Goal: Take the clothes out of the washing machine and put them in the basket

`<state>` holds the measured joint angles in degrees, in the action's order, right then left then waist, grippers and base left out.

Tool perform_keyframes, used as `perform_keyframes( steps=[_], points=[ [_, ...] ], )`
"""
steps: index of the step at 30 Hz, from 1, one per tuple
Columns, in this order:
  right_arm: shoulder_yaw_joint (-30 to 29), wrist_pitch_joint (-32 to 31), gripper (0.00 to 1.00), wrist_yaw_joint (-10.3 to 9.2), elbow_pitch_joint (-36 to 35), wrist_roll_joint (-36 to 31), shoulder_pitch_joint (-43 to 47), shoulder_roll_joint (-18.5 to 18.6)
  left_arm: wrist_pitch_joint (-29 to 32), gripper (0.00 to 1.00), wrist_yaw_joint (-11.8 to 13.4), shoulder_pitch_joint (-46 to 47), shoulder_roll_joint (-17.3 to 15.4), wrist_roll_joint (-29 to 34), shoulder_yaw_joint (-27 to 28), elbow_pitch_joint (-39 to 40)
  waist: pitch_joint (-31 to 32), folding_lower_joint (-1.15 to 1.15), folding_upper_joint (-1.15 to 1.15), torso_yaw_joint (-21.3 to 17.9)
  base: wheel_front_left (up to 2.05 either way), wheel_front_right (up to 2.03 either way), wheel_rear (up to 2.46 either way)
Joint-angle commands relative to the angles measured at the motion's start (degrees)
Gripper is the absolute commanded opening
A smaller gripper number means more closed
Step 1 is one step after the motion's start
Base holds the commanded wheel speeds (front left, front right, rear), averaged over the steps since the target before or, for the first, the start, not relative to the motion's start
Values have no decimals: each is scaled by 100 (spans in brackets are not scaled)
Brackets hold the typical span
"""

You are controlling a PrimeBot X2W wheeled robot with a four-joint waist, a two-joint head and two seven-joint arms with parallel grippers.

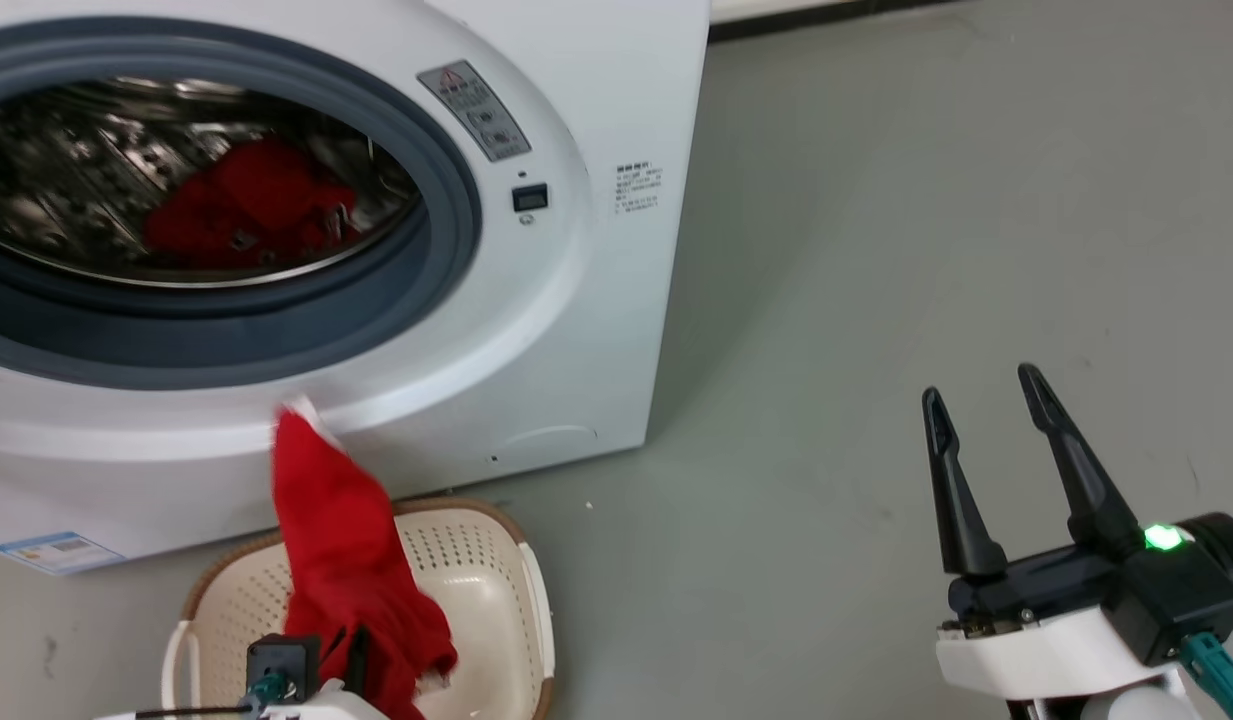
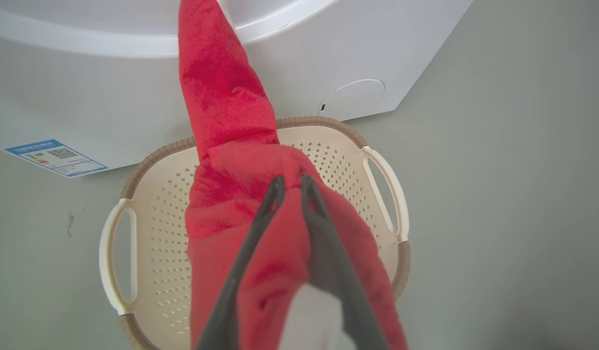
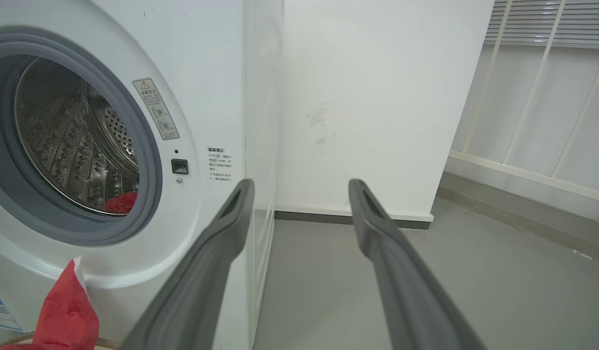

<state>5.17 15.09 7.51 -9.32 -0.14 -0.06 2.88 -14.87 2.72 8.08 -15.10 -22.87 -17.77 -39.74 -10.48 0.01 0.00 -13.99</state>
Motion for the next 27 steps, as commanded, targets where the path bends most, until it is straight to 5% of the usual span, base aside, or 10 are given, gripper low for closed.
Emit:
perform_keyframes(
  steps=[1, 9, 27],
  points=[
    [11, 12, 100, -4, -34, 22, -146, -1, -33, 0, -77, 193, 35, 39, -7, -211, -324, -1, 0, -139, 0, 0, 0],
    [82, 12, 100, -4, -159, 181, -691, -2, -39, 0, -296, 1258, 78, 153, 8, -1565, -1323, -1, 0, -323, 0, 0, 0],
    [-14, 12, 100, -4, -399, 374, -1364, -2, -20, 0, -230, 3140, -166, 138, 92, -3148, -2903, -1, 0, -365, 0, 0, 0]
  ],
)
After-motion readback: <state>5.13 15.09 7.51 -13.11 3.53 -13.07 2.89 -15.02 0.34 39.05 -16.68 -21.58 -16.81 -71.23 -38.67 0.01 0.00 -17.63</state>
